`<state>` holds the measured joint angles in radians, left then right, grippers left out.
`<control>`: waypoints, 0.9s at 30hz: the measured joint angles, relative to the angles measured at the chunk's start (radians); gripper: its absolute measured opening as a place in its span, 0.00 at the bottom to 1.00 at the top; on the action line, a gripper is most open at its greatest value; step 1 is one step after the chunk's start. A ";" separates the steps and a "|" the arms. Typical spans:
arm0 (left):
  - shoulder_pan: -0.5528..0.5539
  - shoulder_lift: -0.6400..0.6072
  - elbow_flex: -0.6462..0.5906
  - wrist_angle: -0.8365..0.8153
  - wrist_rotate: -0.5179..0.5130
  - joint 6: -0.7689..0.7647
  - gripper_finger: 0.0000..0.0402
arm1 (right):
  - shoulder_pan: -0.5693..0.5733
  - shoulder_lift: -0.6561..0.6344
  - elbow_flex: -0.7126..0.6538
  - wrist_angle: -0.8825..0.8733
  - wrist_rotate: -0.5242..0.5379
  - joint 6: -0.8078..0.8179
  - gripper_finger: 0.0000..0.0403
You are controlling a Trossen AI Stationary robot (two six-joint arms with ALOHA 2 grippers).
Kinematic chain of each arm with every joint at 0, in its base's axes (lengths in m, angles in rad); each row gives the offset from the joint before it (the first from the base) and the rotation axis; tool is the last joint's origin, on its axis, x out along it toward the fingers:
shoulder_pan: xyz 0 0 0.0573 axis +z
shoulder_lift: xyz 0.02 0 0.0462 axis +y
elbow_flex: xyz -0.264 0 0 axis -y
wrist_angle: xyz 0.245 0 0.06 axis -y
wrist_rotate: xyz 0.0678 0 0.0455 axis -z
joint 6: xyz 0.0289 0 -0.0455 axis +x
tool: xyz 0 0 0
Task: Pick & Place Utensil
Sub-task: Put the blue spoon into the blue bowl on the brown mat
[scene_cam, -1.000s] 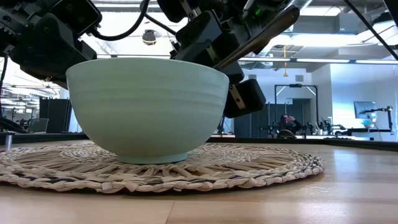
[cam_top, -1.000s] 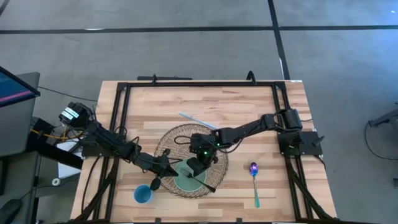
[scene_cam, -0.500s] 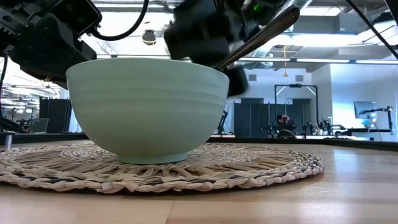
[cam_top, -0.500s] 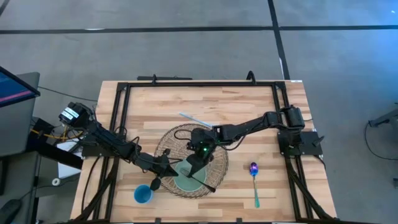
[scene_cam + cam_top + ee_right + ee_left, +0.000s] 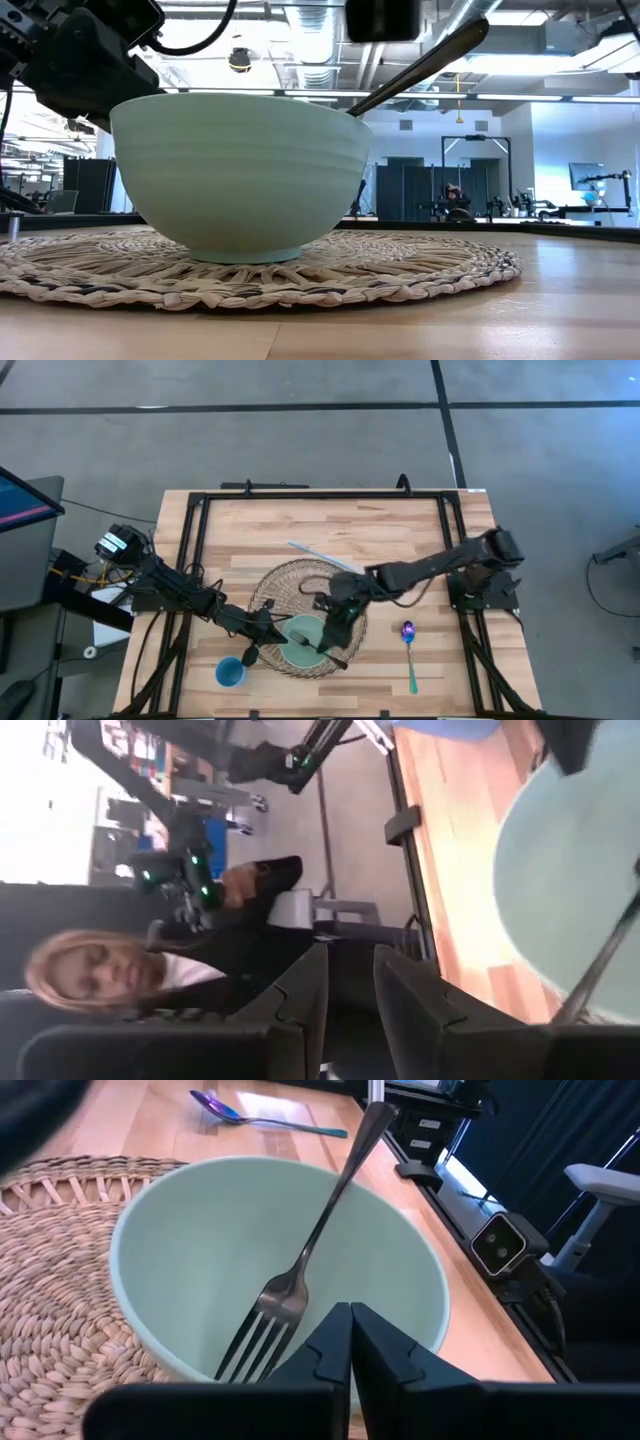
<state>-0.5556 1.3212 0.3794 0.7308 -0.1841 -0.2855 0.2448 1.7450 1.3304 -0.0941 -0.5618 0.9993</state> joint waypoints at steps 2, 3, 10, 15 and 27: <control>0.000 0.000 0.000 0.008 0.000 0.000 0.03 | 0.045 -0.027 0.000 -0.069 0.062 -0.036 0.20; 0.000 0.000 0.000 0.013 0.000 0.000 0.03 | 0.069 -0.038 0.000 -0.110 0.098 -0.050 0.20; 0.000 0.000 0.000 0.077 -0.002 0.001 0.02 | 0.260 -0.067 0.000 -0.407 0.380 -0.023 0.20; 0.008 -0.009 0.000 0.140 -0.002 0.001 0.03 | 0.367 -0.066 0.000 -0.554 0.563 0.160 0.20; 0.010 -0.171 0.000 0.160 -0.003 0.047 0.03 | 0.585 -0.057 -0.072 -0.881 0.773 0.651 0.20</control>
<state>-0.5461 1.1502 0.3794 0.8913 -0.1871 -0.2384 0.8298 1.6878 1.2580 -0.9754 0.2116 1.6501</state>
